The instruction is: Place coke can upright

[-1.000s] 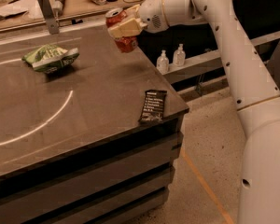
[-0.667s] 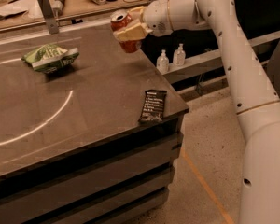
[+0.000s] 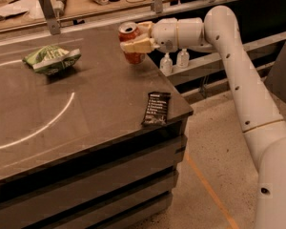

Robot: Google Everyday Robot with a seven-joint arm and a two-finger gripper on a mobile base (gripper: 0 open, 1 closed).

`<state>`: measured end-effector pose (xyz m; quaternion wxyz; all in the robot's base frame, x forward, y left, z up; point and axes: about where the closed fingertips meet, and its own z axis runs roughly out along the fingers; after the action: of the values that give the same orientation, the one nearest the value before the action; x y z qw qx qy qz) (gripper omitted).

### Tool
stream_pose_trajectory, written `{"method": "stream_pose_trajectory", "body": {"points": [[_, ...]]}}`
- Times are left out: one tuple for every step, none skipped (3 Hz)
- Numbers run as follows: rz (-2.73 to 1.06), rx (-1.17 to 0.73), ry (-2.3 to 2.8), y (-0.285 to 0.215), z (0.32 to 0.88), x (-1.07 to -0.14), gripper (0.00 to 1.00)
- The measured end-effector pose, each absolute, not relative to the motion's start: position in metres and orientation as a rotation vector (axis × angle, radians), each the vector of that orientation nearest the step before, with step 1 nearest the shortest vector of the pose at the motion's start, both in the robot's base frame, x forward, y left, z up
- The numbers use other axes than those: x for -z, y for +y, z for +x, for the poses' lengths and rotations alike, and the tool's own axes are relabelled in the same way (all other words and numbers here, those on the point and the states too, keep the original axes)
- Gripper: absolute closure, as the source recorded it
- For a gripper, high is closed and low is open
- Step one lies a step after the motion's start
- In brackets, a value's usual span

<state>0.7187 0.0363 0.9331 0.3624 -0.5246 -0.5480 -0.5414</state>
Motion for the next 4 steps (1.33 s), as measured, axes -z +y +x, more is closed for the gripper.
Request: {"method": "stream_pose_trajectory", "body": {"points": [[-1.331, 1.386, -1.342, 0.041, 0.719, -0.919, 0.58], [-1.320, 1.368, -1.308, 0.046, 0.719, -0.911, 0.35], [-1.320, 1.349, -1.286, 0.048, 0.720, -0.908, 0.12], [-1.321, 1.345, -1.269, 0.048, 0.721, -0.907, 0.00]]}}
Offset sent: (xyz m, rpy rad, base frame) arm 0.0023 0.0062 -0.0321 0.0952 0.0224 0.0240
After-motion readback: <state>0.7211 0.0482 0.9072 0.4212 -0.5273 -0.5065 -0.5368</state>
